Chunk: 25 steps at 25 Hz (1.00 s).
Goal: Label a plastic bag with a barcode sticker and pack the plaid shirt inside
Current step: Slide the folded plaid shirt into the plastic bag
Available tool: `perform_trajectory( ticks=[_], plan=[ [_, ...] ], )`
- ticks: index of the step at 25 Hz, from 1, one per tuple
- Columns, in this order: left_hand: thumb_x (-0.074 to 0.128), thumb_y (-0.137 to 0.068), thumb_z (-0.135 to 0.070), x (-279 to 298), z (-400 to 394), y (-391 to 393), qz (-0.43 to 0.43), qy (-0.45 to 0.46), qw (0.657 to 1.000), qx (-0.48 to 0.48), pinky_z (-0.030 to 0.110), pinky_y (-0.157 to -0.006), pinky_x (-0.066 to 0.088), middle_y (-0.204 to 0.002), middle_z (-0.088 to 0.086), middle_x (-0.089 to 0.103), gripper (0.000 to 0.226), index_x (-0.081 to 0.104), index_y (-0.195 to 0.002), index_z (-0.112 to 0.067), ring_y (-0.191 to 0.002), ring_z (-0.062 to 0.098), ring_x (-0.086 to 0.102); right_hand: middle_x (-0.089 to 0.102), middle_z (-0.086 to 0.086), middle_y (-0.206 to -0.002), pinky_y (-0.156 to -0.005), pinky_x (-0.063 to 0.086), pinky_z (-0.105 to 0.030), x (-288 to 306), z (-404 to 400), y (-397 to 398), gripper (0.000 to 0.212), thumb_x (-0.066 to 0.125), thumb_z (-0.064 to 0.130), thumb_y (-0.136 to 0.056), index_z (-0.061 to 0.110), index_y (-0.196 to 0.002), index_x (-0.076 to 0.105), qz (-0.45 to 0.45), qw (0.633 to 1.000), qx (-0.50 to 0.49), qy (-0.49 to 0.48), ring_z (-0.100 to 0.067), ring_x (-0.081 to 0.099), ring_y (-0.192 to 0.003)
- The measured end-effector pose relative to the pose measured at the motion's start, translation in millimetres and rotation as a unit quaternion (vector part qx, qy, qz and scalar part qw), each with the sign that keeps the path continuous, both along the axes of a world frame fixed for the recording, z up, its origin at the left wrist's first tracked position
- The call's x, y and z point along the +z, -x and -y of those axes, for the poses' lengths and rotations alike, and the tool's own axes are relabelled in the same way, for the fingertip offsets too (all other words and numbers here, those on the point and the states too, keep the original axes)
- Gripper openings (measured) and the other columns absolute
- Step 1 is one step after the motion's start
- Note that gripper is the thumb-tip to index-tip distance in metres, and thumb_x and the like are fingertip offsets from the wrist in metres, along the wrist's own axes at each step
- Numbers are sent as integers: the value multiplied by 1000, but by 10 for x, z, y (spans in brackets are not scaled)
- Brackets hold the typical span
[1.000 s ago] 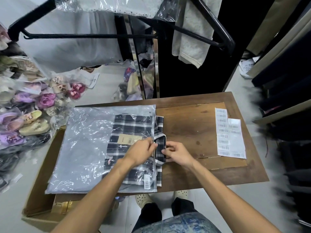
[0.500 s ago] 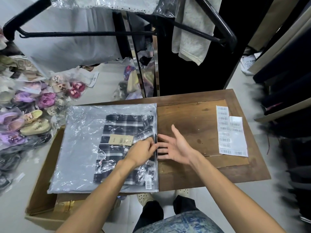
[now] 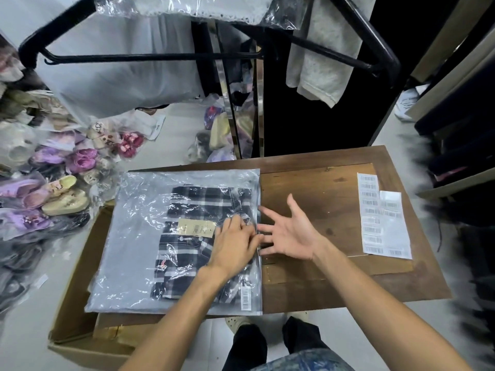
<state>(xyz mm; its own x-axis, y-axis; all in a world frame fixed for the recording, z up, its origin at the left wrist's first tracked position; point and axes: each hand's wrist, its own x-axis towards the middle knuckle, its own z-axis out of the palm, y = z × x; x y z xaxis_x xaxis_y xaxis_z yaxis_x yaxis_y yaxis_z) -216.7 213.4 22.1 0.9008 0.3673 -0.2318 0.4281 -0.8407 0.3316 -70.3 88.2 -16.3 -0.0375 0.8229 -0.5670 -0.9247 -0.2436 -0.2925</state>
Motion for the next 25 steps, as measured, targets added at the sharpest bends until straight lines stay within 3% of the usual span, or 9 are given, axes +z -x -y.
perform_trajectory(
  ticks=[3,6,9,13,16,19,21,23,25],
  plan=[
    [45,-99,-62,-48,-4,47,33,-21,999,23,41,-96,35,-117,-2,44,42,66,-87,-28,-112,20,37,39,-21,-160,-117,13,-74,-85,-126,-5,104,26,98,-75,37,-160,25,-44,999,9,-29,-40,64,-113],
    [47,-97,-64,-95,-17,89,51,-13,998,41,58,-113,29,-134,0,48,42,70,-84,-32,-125,23,37,47,-19,-152,-114,24,-67,-149,-219,-4,107,27,98,-74,31,-155,41,-66,996,23,-50,-38,57,-112],
    [49,-97,-62,-103,-26,92,44,15,998,46,66,-116,22,-139,-1,46,37,71,-86,-35,-132,23,34,58,-15,-135,-86,43,-46,-157,-327,30,108,23,99,-73,26,-146,55,-68,996,19,-44,-31,55,-96],
    [50,-96,-64,-105,-70,106,53,29,997,46,67,-116,20,-137,-4,46,35,70,-87,-36,-131,22,33,53,-5,-109,-61,35,-30,-181,-502,107,104,24,98,-74,22,-128,71,-60,998,6,-24,-17,48,-75],
    [49,-97,-62,-90,-75,91,39,37,997,50,70,-119,11,-138,-4,45,35,69,-88,-35,-135,22,33,56,-2,-104,-63,29,-28,-214,-564,136,99,38,96,-73,19,-126,69,-53,999,-5,-3,-16,46,-76],
    [50,-99,-58,-98,-73,60,31,24,998,47,71,-120,7,-136,-5,47,32,68,-87,-34,-137,23,34,65,-6,-104,-63,41,-32,-105,-488,29,93,32,90,-83,20,-139,57,-5,1000,2,17,-20,56,-76],
    [51,-99,-56,-98,-71,11,22,6,999,32,72,-120,5,-137,-4,49,32,69,-86,-34,-138,23,36,70,-13,-121,-78,55,-42,-5,-437,-111,86,31,81,-92,17,-146,51,50,998,-15,40,-31,68,-98],
    [52,-98,-54,-104,-77,-68,6,-12,1000,16,72,-120,2,-141,-1,49,32,72,-86,-33,-142,21,35,61,-20,-140,-103,49,-54,16,-440,-279,79,33,71,-98,16,-153,41,108,989,-69,72,-38,61,-126],
    [52,-97,-53,-117,-119,-162,4,-18,1000,3,72,-120,-1,-145,2,47,32,74,-85,-32,-145,19,34,57,-22,-143,-104,48,-53,39,-486,-444,75,36,64,-101,16,-159,29,143,975,-140,98,-39,57,-130]
  ],
)
